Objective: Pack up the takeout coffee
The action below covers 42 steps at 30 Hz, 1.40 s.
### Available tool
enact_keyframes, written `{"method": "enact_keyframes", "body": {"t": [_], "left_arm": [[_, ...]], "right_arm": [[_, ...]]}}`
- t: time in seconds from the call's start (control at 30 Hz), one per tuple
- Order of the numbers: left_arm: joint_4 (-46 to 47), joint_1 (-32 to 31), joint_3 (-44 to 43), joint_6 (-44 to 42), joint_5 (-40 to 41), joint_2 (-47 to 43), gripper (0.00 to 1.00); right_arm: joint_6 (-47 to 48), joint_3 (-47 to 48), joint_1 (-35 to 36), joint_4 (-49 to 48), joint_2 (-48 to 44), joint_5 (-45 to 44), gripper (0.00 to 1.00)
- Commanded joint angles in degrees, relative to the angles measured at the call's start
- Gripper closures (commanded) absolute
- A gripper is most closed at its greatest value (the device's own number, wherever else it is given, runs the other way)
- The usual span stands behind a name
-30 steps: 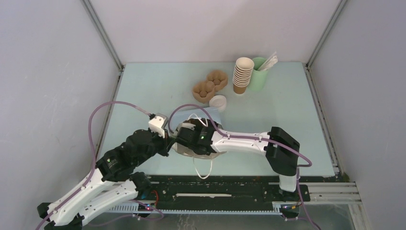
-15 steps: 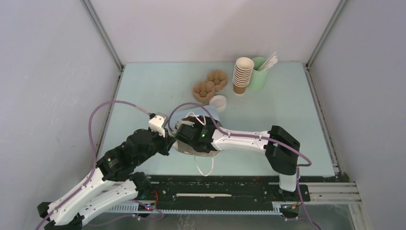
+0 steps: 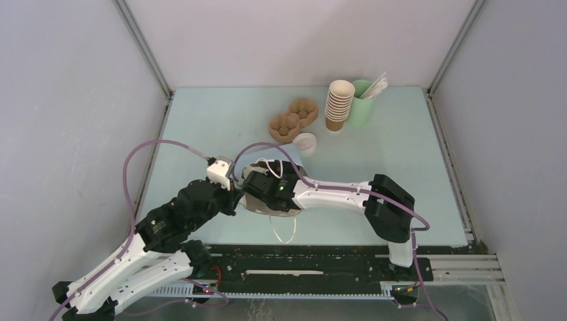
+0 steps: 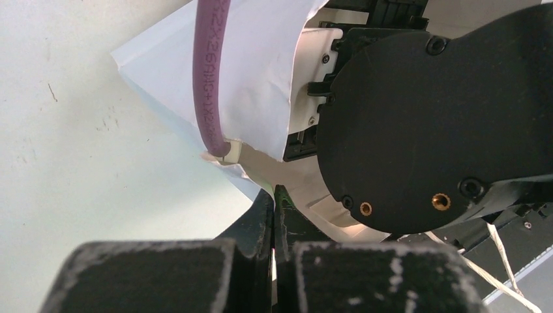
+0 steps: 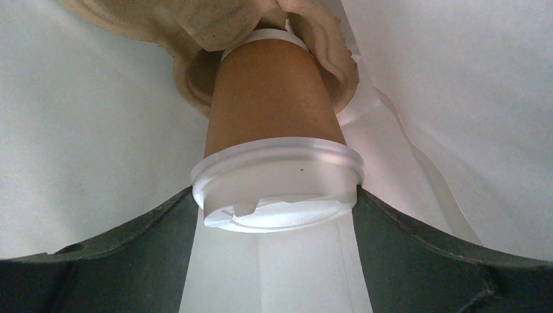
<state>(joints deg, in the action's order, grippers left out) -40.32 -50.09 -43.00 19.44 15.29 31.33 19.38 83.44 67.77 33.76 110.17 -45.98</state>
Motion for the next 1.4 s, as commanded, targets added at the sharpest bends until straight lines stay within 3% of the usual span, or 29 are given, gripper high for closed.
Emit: {"method": "enact_keyframes", "body": {"t": [0.0, 0.27, 0.63, 1.37], "left_arm": [[2.2, -1.4, -0.9, 1.3, -6.1, -0.1, 1.0], [2.4, -1.4, -0.8, 2.2, -6.5, -0.7, 1.0], [2.3, -1.4, -0.8, 2.2, -6.4, -0.3, 1.0], [2.5, -1.4, -0.6, 2.4, -6.8, 0.0, 1.0]], "right_arm": [[-0.4, 3.3, -1.0, -1.2, -0.4, 2.3, 0.31], [-4.3, 8.0, -0.3, 7.7, 0.1, 6.0, 0.16], [-5.3, 7.8, 0.0, 9.3, -1.4, 8.9, 0.01], [-3.8, 5.5, 3.0, 6.0, -7.6, 7.3, 0.0]]}}
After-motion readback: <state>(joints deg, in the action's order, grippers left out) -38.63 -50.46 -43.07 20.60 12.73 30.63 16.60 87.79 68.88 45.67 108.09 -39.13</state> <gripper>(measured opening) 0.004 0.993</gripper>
